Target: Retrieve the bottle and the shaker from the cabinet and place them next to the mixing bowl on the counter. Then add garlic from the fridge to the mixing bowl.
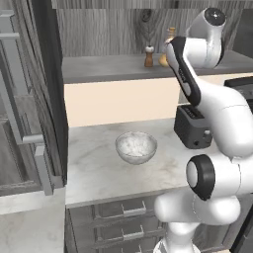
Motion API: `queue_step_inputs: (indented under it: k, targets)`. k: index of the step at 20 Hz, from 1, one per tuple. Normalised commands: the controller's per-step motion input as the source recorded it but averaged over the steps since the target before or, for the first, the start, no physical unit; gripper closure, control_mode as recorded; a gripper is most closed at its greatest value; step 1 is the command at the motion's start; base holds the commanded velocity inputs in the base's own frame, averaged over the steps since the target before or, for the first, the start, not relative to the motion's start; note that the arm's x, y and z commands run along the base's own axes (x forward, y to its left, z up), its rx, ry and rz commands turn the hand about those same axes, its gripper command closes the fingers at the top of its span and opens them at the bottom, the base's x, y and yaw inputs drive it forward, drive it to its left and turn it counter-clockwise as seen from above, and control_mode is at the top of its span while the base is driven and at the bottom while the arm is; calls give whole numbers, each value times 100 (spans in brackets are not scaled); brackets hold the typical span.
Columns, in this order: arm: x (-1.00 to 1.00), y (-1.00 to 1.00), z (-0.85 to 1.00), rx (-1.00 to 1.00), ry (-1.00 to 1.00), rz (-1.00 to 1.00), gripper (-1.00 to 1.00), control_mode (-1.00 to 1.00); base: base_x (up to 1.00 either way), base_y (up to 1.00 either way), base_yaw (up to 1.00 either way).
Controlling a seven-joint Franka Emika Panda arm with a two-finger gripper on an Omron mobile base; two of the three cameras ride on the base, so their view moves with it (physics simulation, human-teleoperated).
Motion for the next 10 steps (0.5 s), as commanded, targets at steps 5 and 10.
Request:
queue_step_inputs:
  k: [5,10]
  targets:
    - [44,0,0,0,0,-8,-100,-100,0,0,0]
    - [31,0,0,3,0,-1,-100,-100,0,0,0]
